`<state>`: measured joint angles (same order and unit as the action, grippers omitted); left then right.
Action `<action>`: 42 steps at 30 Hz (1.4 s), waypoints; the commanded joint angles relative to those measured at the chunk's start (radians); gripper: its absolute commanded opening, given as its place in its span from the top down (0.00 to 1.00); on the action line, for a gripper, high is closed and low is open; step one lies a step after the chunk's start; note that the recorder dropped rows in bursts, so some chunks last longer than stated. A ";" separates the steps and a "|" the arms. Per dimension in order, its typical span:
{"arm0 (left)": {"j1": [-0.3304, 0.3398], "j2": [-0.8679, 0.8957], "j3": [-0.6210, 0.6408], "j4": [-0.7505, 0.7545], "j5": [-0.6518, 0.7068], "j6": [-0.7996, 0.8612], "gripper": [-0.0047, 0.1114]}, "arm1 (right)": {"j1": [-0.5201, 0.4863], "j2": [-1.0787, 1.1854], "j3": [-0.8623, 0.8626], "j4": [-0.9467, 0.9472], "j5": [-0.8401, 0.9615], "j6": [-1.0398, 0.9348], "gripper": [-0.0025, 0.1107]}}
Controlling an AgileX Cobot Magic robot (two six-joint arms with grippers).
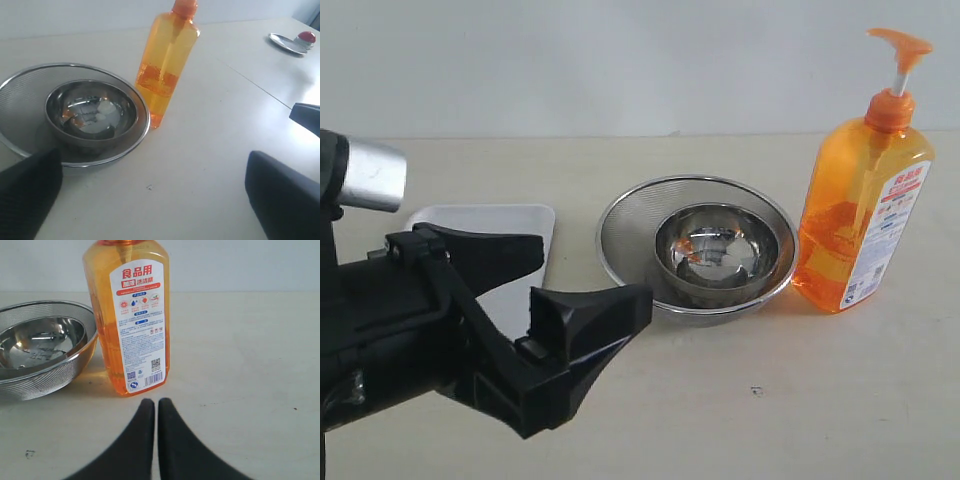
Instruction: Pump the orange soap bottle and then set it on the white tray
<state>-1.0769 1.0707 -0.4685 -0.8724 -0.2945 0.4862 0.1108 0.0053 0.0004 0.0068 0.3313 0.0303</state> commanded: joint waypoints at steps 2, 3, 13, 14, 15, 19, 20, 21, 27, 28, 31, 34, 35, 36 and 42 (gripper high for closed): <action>-0.004 -0.006 0.007 -0.001 -0.023 0.059 0.17 | -0.002 -0.005 0.000 0.001 -0.007 -0.003 0.98; -0.004 -0.006 0.007 -0.001 -0.025 0.061 0.17 | -0.002 -0.005 0.000 0.001 -0.008 -0.003 0.98; -0.004 -0.006 0.007 -0.001 -0.147 0.061 0.17 | -0.002 -0.005 0.000 0.001 -0.008 -0.003 0.98; -0.004 -0.006 0.007 -0.003 -0.155 0.061 0.17 | -0.002 -0.005 0.000 0.001 -0.008 -0.003 0.98; -0.004 -0.006 0.007 -0.010 -0.155 0.038 0.18 | -0.002 -0.005 0.000 0.001 -0.008 -0.003 0.98; 0.024 -0.019 0.007 -0.005 -0.087 0.024 0.41 | -0.002 -0.005 0.000 0.001 -0.008 -0.003 0.98; 0.052 -0.029 0.007 -0.005 -0.046 0.024 0.61 | -0.002 -0.005 0.000 0.001 -0.008 -0.003 0.98; 0.080 -0.029 0.007 -0.002 -0.027 0.024 0.79 | -0.002 -0.005 0.000 0.001 -0.008 -0.003 0.98; 0.277 -0.059 0.007 0.001 0.006 0.038 0.91 | -0.002 -0.005 0.000 0.001 -0.008 -0.003 0.98; 0.293 -0.066 0.007 0.001 0.008 0.038 0.91 | -0.002 -0.005 0.000 0.001 -0.008 -0.003 0.98; 0.353 -0.105 0.007 -0.004 0.043 0.033 0.91 | -0.002 -0.005 0.000 0.001 -0.008 -0.003 0.98; 0.412 -0.160 0.007 -0.010 0.122 -0.011 0.91 | -0.002 -0.005 0.000 0.001 -0.008 -0.003 0.98; 0.435 -0.181 0.007 -0.010 0.149 -0.016 0.91 | -0.002 -0.005 0.000 0.001 -0.011 -0.003 0.98; 0.458 -0.204 0.007 -0.010 0.180 -0.016 0.91 | -0.002 -0.005 0.000 0.001 -0.011 -0.003 0.98; 0.655 -0.333 0.069 -0.006 0.266 -0.016 0.91 | -0.002 -0.005 0.000 0.001 -0.009 -0.003 0.98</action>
<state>-0.5131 0.7917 -0.4418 -0.8756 -0.0521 0.4803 0.1108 0.0053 0.0004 0.0068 0.3313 0.0303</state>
